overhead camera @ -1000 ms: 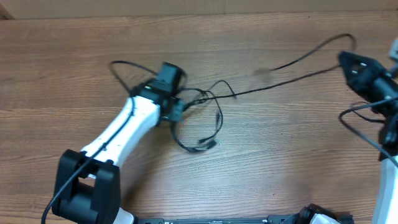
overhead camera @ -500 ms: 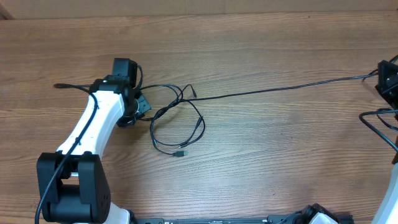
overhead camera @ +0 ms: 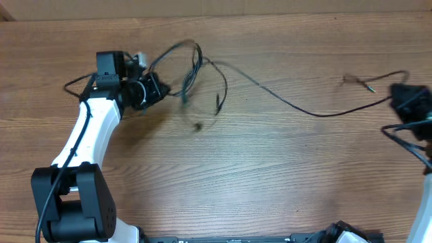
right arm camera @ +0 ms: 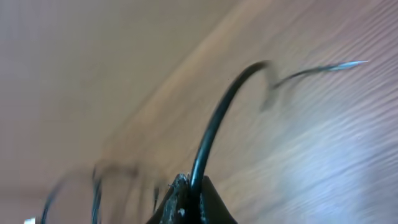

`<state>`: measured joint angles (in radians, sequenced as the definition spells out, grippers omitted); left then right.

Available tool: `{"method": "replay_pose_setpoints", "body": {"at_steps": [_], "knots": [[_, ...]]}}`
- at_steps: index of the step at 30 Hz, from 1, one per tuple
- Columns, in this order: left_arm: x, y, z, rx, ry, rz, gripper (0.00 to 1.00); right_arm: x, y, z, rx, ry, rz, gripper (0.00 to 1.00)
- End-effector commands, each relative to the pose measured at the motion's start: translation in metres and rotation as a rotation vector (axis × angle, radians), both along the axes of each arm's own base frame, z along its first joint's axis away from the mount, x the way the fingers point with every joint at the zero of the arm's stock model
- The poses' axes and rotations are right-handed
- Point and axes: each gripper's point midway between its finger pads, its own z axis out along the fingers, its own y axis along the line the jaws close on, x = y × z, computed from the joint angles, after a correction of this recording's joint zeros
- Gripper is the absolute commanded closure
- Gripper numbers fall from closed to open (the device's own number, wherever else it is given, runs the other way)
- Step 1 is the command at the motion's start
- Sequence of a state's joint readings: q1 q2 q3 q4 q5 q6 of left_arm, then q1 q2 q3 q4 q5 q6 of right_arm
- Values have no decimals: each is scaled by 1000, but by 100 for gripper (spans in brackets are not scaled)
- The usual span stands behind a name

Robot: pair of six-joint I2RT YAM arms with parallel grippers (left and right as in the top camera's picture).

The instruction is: Untangle cables

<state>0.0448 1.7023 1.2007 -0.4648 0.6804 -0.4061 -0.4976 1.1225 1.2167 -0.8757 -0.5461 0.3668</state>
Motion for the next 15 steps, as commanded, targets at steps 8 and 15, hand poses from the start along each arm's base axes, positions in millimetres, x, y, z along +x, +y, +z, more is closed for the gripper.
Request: {"method": "replay_pose_setpoints", "body": {"at_steps": [8,15], "knots": [[-14,-28,87,-71,-288,-269,96,4,60,-33,-92,167,170,63],[-47,-33,125,-9,-440,-376,96,9,83,-52,-55,230,254,35]]}}
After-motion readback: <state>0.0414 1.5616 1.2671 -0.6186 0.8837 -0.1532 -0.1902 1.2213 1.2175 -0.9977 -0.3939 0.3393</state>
